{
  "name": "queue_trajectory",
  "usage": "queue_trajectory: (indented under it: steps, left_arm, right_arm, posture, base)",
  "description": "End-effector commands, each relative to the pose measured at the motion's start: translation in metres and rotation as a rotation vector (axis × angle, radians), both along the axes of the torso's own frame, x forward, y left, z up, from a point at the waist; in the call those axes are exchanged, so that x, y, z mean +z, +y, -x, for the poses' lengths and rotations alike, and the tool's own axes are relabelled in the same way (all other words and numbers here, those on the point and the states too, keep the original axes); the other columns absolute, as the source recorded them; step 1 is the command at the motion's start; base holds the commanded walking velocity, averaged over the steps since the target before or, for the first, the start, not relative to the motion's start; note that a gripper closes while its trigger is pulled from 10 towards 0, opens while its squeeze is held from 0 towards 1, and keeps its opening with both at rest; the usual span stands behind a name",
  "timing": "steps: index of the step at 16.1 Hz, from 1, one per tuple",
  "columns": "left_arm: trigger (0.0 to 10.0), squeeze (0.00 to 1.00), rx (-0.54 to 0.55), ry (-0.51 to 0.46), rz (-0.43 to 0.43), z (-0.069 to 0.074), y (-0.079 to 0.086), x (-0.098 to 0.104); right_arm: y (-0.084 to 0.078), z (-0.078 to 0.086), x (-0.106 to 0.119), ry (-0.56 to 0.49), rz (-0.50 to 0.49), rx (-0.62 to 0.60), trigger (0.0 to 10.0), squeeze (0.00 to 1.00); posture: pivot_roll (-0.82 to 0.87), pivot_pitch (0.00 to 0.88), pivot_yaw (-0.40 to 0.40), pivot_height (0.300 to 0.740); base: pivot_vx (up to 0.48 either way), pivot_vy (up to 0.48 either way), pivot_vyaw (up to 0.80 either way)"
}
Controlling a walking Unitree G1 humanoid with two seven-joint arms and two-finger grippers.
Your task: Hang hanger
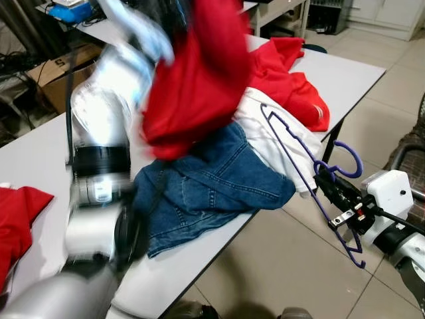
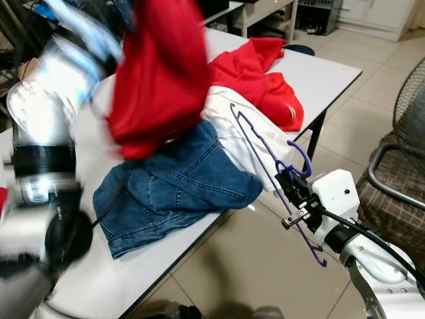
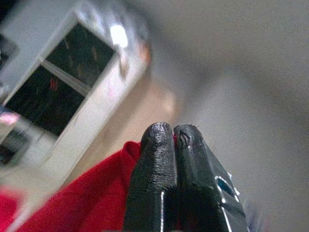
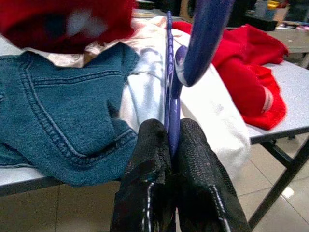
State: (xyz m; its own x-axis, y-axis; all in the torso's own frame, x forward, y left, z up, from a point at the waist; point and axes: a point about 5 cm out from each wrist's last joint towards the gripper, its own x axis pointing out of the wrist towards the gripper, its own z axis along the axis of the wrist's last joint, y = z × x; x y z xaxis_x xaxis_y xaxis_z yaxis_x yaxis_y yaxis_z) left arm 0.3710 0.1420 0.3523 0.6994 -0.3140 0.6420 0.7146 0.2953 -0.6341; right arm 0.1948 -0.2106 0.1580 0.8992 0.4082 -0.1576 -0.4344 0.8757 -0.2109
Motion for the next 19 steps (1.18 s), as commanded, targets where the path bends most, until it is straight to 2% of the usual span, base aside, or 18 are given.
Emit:
queue_trajectory:
  steps: [1, 2, 3, 4, 5, 6, 7, 8, 9, 10, 11, 12, 13, 14, 16, 17, 18, 19]
  left_arm:
    - [0.0, 0.00, 0.084, 0.093, 0.150, -0.007, 0.031, -0.009]
    - [0.0, 0.00, 0.191, 0.278, 0.096, -0.018, 0.048, -0.046]
    - [0.0, 0.00, 0.235, 0.371, 0.058, -0.021, 0.054, -0.067]
    - [0.0, 0.00, 0.356, 0.601, -0.081, -0.021, 0.068, -0.123]
    - [0.0, 0.00, 0.401, 0.682, -0.157, -0.016, 0.074, -0.151]
    - [0.0, 0.00, 0.422, 0.730, -0.192, -0.013, 0.076, -0.165]
    - [0.0, 0.00, 0.447, 0.795, -0.261, -0.008, 0.079, -0.185]
    - [0.0, 0.00, 0.444, 0.815, -0.332, -0.002, 0.078, -0.199]
    - [2.9, 0.00, 0.455, 0.823, -0.363, 0.000, 0.080, -0.202]
    - [10.0, 0.00, 0.438, 0.764, -0.419, 0.000, 0.080, -0.199]
    - [10.0, 0.15, 0.430, 0.724, -0.456, 0.000, 0.080, -0.195]
    - [10.0, 1.00, 0.411, 0.614, -0.567, -0.003, 0.080, -0.183]
    - [10.0, 1.00, 0.415, 0.560, -0.643, -0.004, 0.082, -0.176]
    - [10.0, 1.00, 0.419, 0.549, -0.658, -0.004, 0.084, -0.174]
    - [10.0, 1.00, 0.453, 0.476, -0.766, -0.005, 0.095, -0.164]
    - [10.0, 1.00, 0.447, 0.454, -0.798, -0.005, 0.094, -0.161]
    - [10.0, 1.00, 0.307, 0.315, -0.867, -0.003, 0.067, -0.154]
    - [10.0, 1.00, 0.234, 0.260, -0.881, -0.001, 0.054, -0.152]
  right_arm:
    - [0.001, 0.000, 0.004, -0.029, 0.001, -0.003, 10.0, 0.00]
    - [0.000, 0.000, 0.004, -0.028, 0.000, -0.007, 10.0, 0.00]
    - [0.001, 0.000, 0.004, -0.027, 0.001, -0.008, 10.0, 0.00]
    - [0.001, 0.001, 0.003, -0.025, -0.002, -0.010, 10.0, 0.00]
    - [0.001, 0.001, 0.003, -0.023, -0.002, -0.010, 10.0, 0.00]
    - [0.001, 0.001, 0.003, -0.023, -0.003, -0.010, 10.0, 0.00]
    - [0.002, 0.001, 0.003, -0.021, -0.003, -0.009, 10.0, 0.00]
    - [0.002, 0.001, 0.003, -0.017, 0.000, -0.001, 10.0, 0.00]
    - [0.002, 0.002, 0.003, -0.015, 0.000, 0.002, 10.0, 0.00]
    - [0.001, 0.002, 0.003, -0.013, 0.002, 0.004, 10.0, 0.00]
    - [0.001, 0.002, 0.003, -0.012, 0.003, 0.005, 10.0, 0.00]
    - [0.000, 0.002, 0.004, -0.015, 0.004, 0.004, 10.0, 0.00]
    - [-0.001, 0.000, 0.005, -0.024, 0.007, -0.005, 10.0, 0.00]
    - [-0.002, 0.000, 0.006, -0.033, 0.007, -0.018, 10.0, 0.00]
    - [-0.018, -0.005, 0.017, -0.127, -0.001, -0.156, 10.0, 0.00]
    - [-0.024, -0.005, 0.021, -0.147, -0.010, -0.190, 10.0, 0.00]
    - [-0.033, -0.001, 0.024, -0.154, -0.018, -0.234, 10.0, 0.00]
    - [-0.035, 0.000, 0.024, -0.151, -0.016, -0.242, 10.0, 0.00]
  posture:
    - [-0.27, 0.000, 0.205, 0.740]
    - [-0.27, 0.000, 0.206, 0.740]
    - [-0.26, 0.000, 0.207, 0.740]
    - [-0.26, 0.000, 0.207, 0.740]
    - [-0.26, 0.000, 0.207, 0.740]
    - [-0.27, 0.000, 0.206, 0.740]
    - [-0.27, 0.000, 0.203, 0.740]
    - [-0.27, 0.000, 0.203, 0.740]
    - [-0.27, 0.000, 0.203, 0.740]
    - [-0.27, 0.000, 0.196, 0.740]
    - [-0.27, 0.000, 0.196, 0.740]
    - [-0.26, 0.000, 0.192, 0.740]
    - [-0.26, 0.000, 0.192, 0.740]
    - [-0.26, 0.000, 0.193, 0.740]
    - [-0.27, 0.000, 0.199, 0.740]
    - [-0.27, 0.000, 0.199, 0.740]
    - [-0.27, 0.000, 0.198, 0.740]
    - [-0.28, 0.000, 0.199, 0.740]
  base:
    - [0.000, 0.000, 0.00]
    - [0.000, 0.000, 0.00]
    - [0.000, 0.000, 0.00]
    - [0.000, 0.000, 0.00]
    - [0.000, 0.000, 0.00]
    - [0.000, 0.000, 0.00]
    - [0.000, 0.000, 0.00]
    - [0.000, 0.000, 0.00]
    - [0.000, 0.000, 0.00]
    - [0.000, 0.000, 0.00]
    - [0.000, 0.000, 0.00]
    - [0.000, 0.000, 0.00]
    - [0.000, 0.000, 0.00]
    - [0.000, 0.000, 0.00]
    - [0.000, 0.000, 0.00]
    - [0.000, 0.000, 0.00]
    - [0.000, 0.000, 0.00]
    - [0.000, 0.000, 0.00]
